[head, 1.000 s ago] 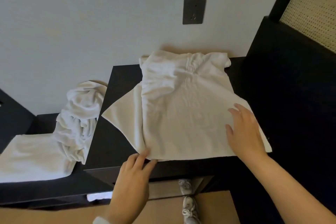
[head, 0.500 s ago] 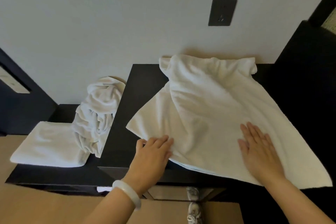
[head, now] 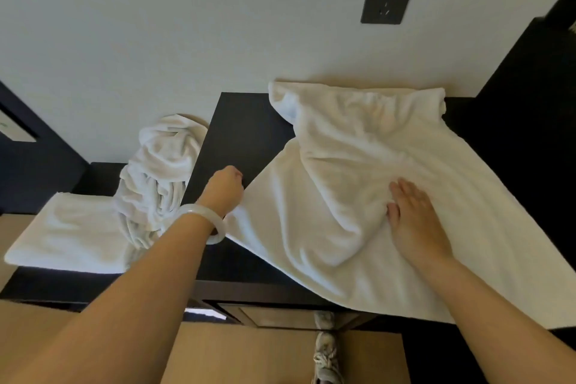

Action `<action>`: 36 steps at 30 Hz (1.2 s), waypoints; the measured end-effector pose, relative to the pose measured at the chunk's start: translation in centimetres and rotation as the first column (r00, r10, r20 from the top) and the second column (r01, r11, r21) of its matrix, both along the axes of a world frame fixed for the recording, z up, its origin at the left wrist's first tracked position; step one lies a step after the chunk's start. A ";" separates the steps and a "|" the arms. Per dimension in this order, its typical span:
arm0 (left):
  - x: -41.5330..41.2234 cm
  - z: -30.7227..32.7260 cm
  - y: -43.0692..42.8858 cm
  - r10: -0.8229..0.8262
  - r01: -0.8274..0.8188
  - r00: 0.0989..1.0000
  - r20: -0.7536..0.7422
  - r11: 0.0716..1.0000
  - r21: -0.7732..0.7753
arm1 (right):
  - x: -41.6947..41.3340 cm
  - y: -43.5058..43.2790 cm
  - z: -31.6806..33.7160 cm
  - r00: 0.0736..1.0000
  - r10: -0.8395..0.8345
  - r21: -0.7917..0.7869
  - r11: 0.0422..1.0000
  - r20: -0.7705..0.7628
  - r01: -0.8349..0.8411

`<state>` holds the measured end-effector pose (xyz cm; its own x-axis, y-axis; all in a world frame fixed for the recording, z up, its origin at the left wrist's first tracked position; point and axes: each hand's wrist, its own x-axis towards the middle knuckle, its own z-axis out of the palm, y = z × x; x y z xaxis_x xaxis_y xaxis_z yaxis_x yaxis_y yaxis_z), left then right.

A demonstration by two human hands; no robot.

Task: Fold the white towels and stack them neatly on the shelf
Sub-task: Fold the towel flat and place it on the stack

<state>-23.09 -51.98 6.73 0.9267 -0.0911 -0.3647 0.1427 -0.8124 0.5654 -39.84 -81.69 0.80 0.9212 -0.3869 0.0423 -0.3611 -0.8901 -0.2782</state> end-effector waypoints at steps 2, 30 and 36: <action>1.0 0.9 0.3 0.042 -0.122 0.969 -0.242 0.938 -0.324 | -0.1 -0.3 0.1 1.000 0.018 0.003 1.000 -0.011 -0.018; -7.7 -1.7 8.9 0.056 -0.060 0.988 0.142 0.998 0.023 | -0.1 -0.4 0.5 0.975 0.057 -0.104 0.991 -0.215 -0.080; -11.9 -2.2 8.9 0.089 -0.109 0.973 0.215 0.991 0.080 | -0.2 -0.2 0.6 0.972 0.064 -0.120 0.988 -0.224 -0.093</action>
<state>-34.99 -43.06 4.53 0.9861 0.0294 -0.1633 0.1107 -0.8496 0.5156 -40.01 -81.88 1.44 0.9407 -0.3178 -0.1191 -0.3282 -0.9411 -0.0811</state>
